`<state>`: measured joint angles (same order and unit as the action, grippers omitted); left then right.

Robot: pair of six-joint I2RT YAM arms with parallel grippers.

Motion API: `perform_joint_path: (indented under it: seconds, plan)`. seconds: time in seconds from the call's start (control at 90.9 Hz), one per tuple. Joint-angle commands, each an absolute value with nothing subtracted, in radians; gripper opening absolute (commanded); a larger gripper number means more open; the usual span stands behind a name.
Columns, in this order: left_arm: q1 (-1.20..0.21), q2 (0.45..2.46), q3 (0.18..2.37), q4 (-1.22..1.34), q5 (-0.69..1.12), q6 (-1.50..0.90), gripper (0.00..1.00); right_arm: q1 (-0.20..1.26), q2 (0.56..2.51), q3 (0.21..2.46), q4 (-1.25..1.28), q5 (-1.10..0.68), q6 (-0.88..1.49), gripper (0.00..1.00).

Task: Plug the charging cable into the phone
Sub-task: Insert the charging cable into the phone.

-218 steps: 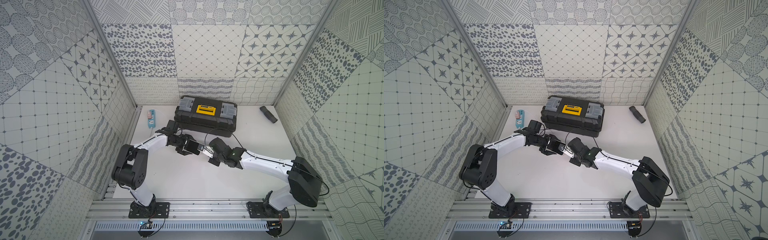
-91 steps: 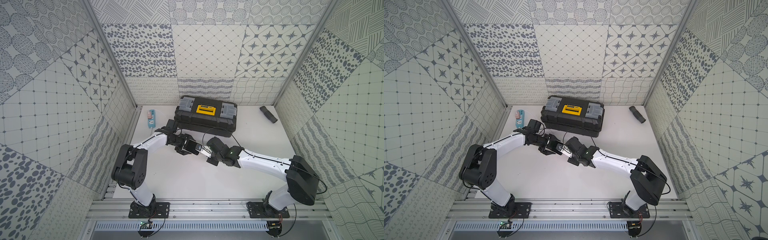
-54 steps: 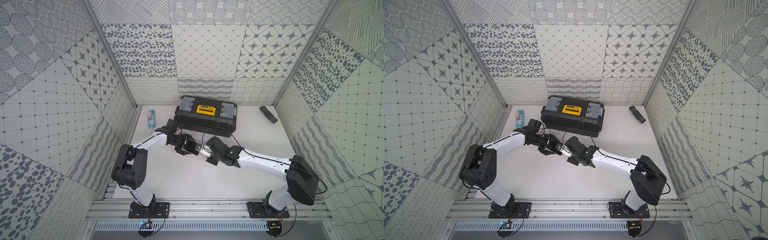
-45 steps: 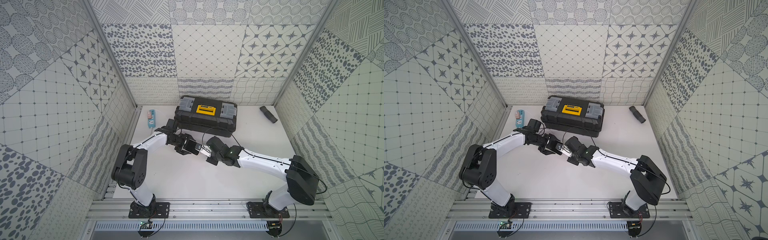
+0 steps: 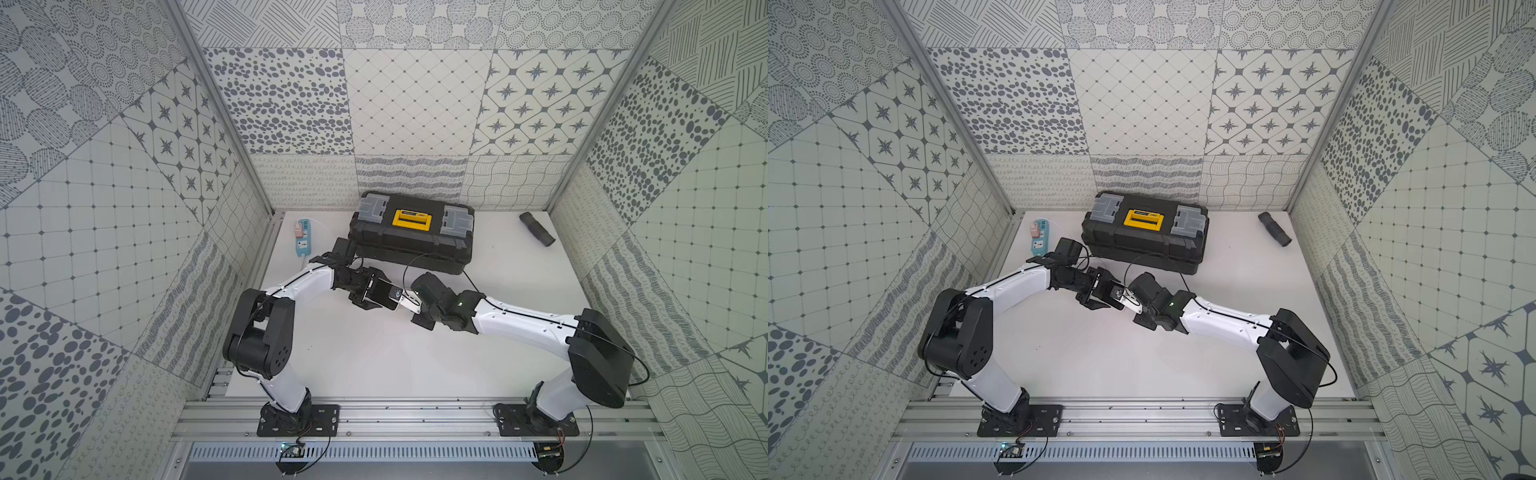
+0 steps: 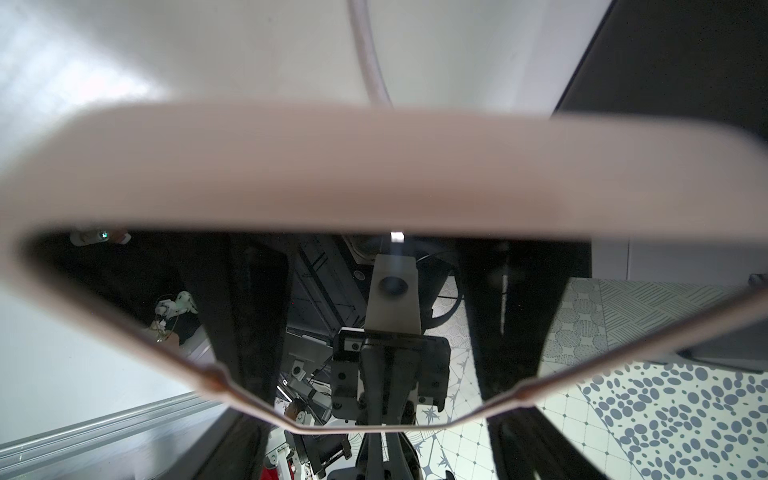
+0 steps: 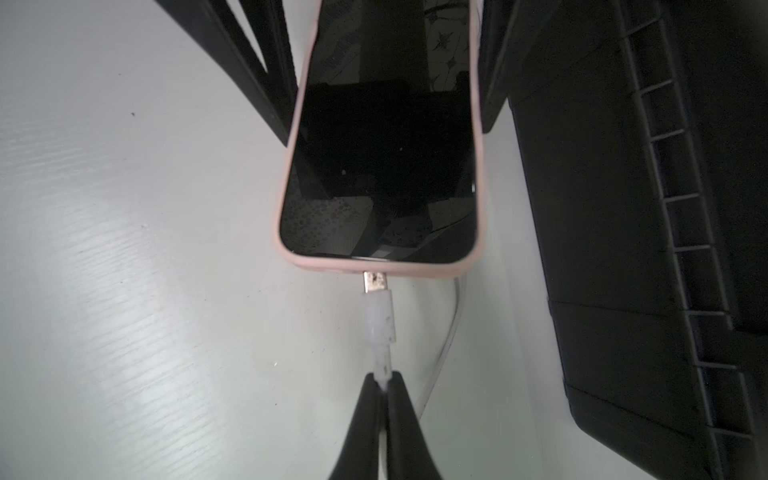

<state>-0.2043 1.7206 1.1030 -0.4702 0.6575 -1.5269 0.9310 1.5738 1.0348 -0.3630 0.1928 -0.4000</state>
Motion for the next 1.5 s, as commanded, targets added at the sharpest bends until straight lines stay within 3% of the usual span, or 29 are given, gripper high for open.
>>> perform_joint_path:
  seconds: [0.0,1.101,1.486]
  plan:
    - [-0.219,1.715,1.131,-0.502,0.687,-1.485,0.00,0.936,1.585,1.063,-0.339,0.207,-0.404,0.00]
    - [-0.249,1.762,1.203,-0.571,0.653,-1.479,0.00,0.948,1.630,1.110,-0.313,0.251,-0.394,0.00]
    - [-0.258,1.748,1.118,-0.421,0.718,-1.582,0.00,0.948,1.618,1.090,-0.271,0.327,-0.401,0.00]
